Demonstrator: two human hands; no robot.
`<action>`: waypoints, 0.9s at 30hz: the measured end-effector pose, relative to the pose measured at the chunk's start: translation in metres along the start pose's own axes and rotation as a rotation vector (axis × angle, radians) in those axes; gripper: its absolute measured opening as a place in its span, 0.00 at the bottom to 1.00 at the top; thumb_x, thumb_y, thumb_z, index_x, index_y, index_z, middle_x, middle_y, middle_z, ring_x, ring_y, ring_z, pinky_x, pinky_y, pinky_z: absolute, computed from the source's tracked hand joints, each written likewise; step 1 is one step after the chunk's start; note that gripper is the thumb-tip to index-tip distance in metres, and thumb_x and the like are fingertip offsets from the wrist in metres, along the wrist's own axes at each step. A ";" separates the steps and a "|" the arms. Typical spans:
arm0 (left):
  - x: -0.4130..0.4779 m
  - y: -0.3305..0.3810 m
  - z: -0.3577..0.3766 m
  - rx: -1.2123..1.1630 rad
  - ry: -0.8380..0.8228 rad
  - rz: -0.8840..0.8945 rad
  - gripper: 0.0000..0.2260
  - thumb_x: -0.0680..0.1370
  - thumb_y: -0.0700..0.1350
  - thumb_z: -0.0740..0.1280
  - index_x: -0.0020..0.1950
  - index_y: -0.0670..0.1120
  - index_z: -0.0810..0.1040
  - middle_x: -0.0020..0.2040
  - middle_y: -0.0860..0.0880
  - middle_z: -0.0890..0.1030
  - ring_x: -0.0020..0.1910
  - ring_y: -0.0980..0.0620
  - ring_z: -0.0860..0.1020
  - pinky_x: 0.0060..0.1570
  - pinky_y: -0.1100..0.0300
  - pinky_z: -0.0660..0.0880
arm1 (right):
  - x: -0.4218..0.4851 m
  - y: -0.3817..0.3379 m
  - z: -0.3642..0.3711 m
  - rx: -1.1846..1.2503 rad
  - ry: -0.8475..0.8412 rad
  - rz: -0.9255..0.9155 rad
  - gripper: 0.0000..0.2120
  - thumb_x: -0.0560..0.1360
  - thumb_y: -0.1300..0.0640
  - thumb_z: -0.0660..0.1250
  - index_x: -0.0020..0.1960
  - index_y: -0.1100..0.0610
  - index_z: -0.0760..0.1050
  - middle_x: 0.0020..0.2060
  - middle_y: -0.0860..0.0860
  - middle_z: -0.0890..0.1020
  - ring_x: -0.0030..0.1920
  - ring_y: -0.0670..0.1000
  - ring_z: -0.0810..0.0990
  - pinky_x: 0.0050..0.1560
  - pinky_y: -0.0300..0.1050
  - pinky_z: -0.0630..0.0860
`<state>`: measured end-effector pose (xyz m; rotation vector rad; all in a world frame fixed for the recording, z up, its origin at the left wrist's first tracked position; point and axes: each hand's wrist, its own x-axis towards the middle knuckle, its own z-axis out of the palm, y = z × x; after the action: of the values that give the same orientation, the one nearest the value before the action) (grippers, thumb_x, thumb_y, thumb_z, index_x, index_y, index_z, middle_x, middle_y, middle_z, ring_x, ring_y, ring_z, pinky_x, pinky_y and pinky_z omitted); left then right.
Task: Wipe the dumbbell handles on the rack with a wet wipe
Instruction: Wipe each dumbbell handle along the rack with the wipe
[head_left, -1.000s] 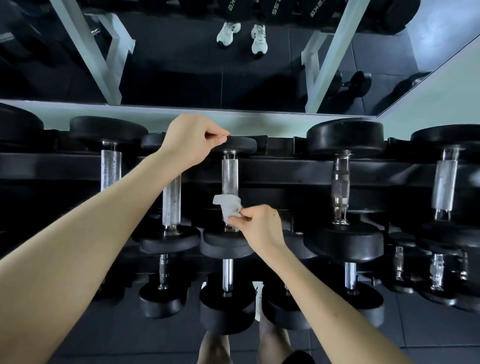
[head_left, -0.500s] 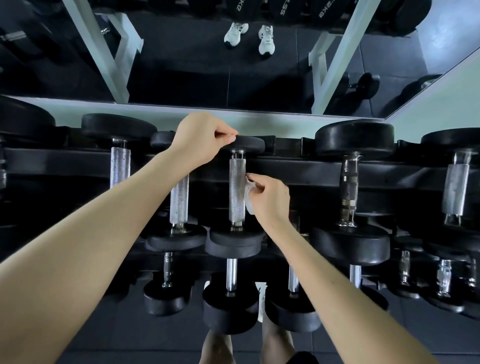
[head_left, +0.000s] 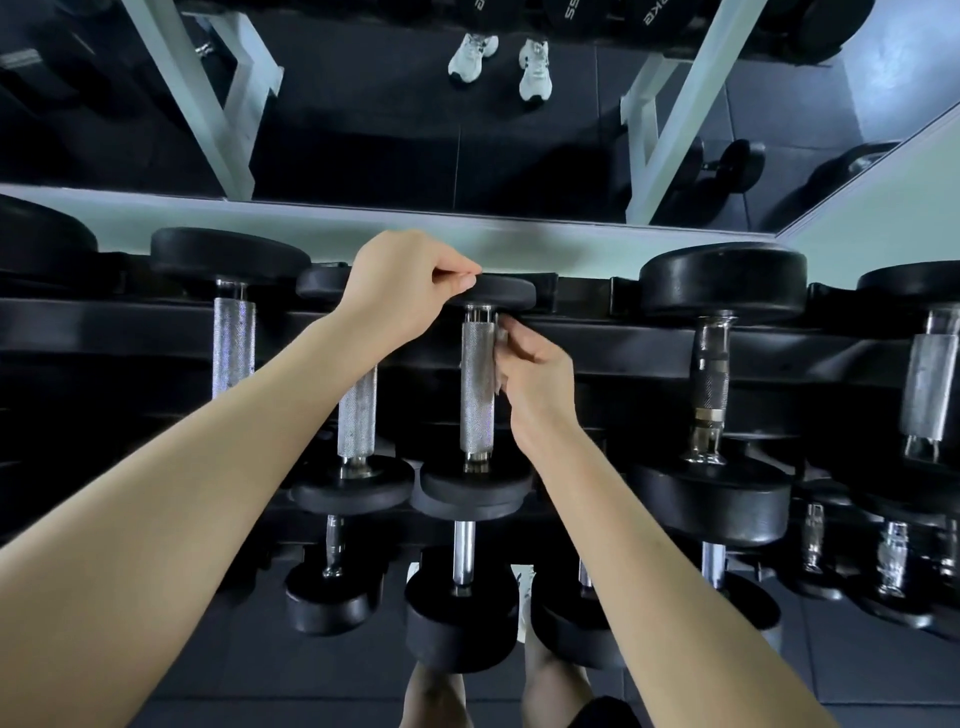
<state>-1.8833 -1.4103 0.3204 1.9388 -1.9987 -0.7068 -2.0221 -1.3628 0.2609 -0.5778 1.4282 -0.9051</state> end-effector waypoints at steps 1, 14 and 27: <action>0.000 0.000 0.000 -0.002 0.001 0.005 0.10 0.79 0.47 0.64 0.58 0.51 0.81 0.55 0.53 0.82 0.54 0.55 0.77 0.40 0.66 0.62 | -0.001 0.001 -0.001 -0.044 -0.019 -0.009 0.15 0.77 0.68 0.63 0.60 0.56 0.78 0.48 0.47 0.84 0.43 0.40 0.81 0.51 0.37 0.76; 0.000 -0.001 0.001 0.002 0.003 0.037 0.10 0.79 0.46 0.63 0.57 0.51 0.82 0.51 0.50 0.83 0.43 0.58 0.70 0.37 0.65 0.58 | 0.008 -0.001 -0.015 -0.074 -0.287 0.009 0.27 0.76 0.76 0.55 0.70 0.55 0.67 0.46 0.46 0.85 0.49 0.47 0.83 0.57 0.44 0.77; 0.001 0.000 0.002 -0.029 0.003 0.039 0.09 0.78 0.46 0.65 0.55 0.50 0.83 0.50 0.51 0.83 0.49 0.54 0.77 0.42 0.63 0.65 | 0.020 -0.017 -0.013 0.021 -0.270 0.141 0.27 0.68 0.83 0.48 0.55 0.65 0.77 0.43 0.60 0.80 0.40 0.51 0.82 0.46 0.46 0.81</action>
<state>-1.8848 -1.4109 0.3184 1.8781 -2.0073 -0.7187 -2.0399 -1.3860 0.2615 -0.5536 1.1980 -0.7009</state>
